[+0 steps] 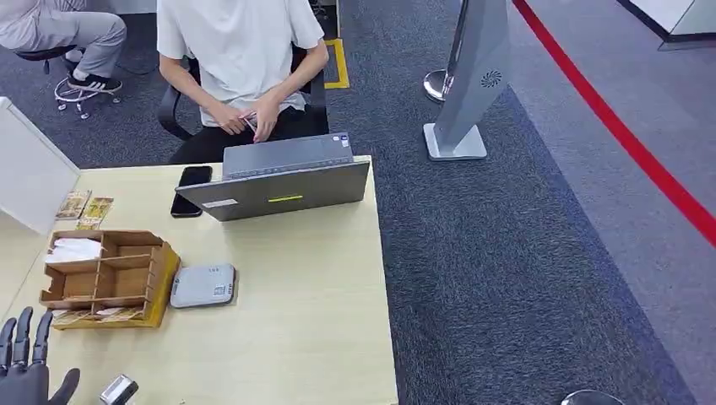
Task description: Pass the card to the sensor for recognition and then transmit it.
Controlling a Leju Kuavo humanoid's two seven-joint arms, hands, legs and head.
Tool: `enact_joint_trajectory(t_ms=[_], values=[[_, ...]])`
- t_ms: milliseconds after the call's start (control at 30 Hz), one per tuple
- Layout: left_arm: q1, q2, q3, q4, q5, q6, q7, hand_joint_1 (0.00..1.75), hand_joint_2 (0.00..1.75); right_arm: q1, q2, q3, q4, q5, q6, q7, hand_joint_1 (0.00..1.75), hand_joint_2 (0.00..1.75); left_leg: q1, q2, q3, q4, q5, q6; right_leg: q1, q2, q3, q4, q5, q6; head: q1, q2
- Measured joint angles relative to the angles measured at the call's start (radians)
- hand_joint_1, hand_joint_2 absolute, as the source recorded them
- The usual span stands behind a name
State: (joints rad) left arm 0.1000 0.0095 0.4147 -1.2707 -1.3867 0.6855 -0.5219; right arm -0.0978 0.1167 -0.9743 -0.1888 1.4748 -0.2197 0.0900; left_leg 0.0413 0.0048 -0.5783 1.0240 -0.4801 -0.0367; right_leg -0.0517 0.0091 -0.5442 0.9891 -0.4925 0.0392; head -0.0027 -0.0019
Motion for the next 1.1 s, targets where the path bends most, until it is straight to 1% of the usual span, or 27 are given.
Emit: enact_joint_trajectory(t_ms=[167, 333, 533, 633, 833, 900, 1100], values=[[-0.036, 0.000, 0.003, 0.040, -0.019, 0.000, 0.000, 0.00, 1.75, -0.001, 0.000, 0.003, 0.000, 0.004, 0.001, -0.001, 0.00, 0.00, 0.000, -0.001, 0.000, 0.000, 0.000, 0.001, 0.000, -0.001, 0.000, 0.000, 0.000, 0.000, 0.000, 0.000], [-0.083, -0.003, 0.002, 0.074, -0.041, 0.000, 0.018, 0.00, 1.75, -0.004, 0.000, 0.006, 0.000, 0.015, 0.003, 0.000, 0.00, 0.00, 0.000, -0.001, 0.000, 0.000, 0.000, 0.000, 0.000, 0.000, 0.000, 0.000, 0.000, 0.000, 0.000, 0.000], [-0.104, -0.008, -0.011, 0.094, -0.045, 0.000, 0.033, 0.00, 1.75, -0.007, 0.000, 0.012, 0.000, 0.021, 0.004, 0.000, 0.00, 0.00, 0.000, -0.001, 0.000, 0.000, 0.000, 0.000, 0.000, 0.000, -0.001, 0.000, 0.000, 0.000, 0.000, 0.000], [-0.120, -0.013, -0.043, 0.101, -0.045, 0.000, 0.056, 0.00, 1.75, -0.009, 0.000, 0.016, 0.000, 0.023, 0.006, 0.000, 0.00, 0.00, 0.000, -0.001, 0.000, 0.000, 0.000, 0.000, 0.000, 0.000, -0.001, 0.000, 0.000, 0.000, 0.000, 0.000], [-0.164, -0.029, -0.149, 0.119, -0.049, 0.001, 0.127, 0.00, 1.75, -0.018, 0.000, 0.025, 0.000, 0.038, 0.017, 0.003, 0.00, 0.00, 0.000, -0.001, 0.000, 0.000, 0.001, 0.000, 0.000, 0.000, 0.000, 0.000, 0.001, 0.000, 0.000, 0.000], [-0.174, -0.031, -0.178, 0.124, -0.048, 0.000, 0.143, 0.00, 1.75, -0.019, 0.000, 0.026, 0.000, 0.039, 0.018, 0.003, 0.00, 0.00, 0.000, -0.001, 0.000, 0.001, 0.001, 0.000, 0.000, 0.000, 0.000, 0.000, 0.001, 0.000, 0.000, 0.000], [-0.185, -0.031, -0.248, 0.132, -0.042, 0.001, 0.162, 0.00, 1.75, -0.021, 0.000, 0.027, 0.000, 0.039, 0.019, 0.003, 0.00, 0.00, 0.000, -0.001, 0.000, 0.000, 0.000, 0.000, 0.000, 0.000, 0.000, 0.000, 0.001, 0.000, 0.000, 0.000]])
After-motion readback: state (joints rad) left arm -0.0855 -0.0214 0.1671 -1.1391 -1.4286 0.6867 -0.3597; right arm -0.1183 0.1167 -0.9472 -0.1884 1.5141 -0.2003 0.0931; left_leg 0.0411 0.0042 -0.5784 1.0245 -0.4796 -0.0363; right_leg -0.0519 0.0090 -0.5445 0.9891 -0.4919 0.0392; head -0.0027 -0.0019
